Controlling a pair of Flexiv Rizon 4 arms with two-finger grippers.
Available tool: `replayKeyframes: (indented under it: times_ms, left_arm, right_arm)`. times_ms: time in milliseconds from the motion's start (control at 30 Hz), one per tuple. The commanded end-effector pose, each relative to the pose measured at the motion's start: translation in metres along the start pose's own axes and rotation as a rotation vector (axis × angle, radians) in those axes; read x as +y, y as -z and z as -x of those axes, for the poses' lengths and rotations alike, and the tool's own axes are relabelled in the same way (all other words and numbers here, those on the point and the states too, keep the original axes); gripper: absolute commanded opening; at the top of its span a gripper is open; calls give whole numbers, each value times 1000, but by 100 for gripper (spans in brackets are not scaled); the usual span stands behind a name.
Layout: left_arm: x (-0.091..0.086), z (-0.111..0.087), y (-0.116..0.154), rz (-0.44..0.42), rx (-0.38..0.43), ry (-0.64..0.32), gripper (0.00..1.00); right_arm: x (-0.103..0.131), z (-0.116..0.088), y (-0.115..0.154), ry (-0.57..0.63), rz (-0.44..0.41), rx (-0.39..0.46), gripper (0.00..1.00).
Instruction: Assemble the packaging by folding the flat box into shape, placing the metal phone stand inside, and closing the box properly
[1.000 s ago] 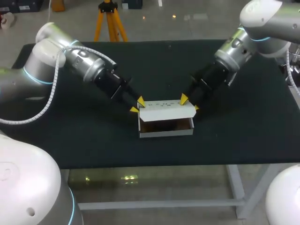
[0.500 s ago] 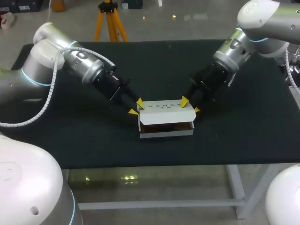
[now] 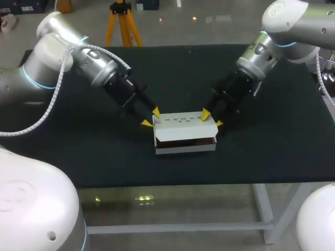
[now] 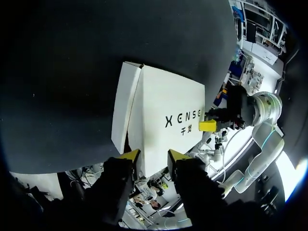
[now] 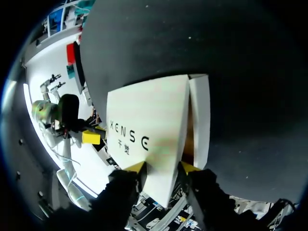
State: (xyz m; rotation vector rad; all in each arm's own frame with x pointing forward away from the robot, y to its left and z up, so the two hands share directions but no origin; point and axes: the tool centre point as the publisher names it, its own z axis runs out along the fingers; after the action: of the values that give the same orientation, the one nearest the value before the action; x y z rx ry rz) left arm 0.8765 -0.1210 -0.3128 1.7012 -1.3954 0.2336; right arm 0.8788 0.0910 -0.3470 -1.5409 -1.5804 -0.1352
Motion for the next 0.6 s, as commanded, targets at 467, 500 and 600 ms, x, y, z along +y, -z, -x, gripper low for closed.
replayKeyframes:
  times_ms: [467, 500, 600]
  left_arm:
    - [30, -44, 38, -175, -263, -420, 100]
    - [31, -47, 39, -188, -282, -444, 100]
    - [37, -57, 38, -187, -360, -575, 100]
  right_arm:
    - [3, 1, 2, 5, -4, -5, 47]
    - [3, 1, 2, 5, -4, -5, 47]
    - [3, 1, 2, 4, -2, -5, 47]
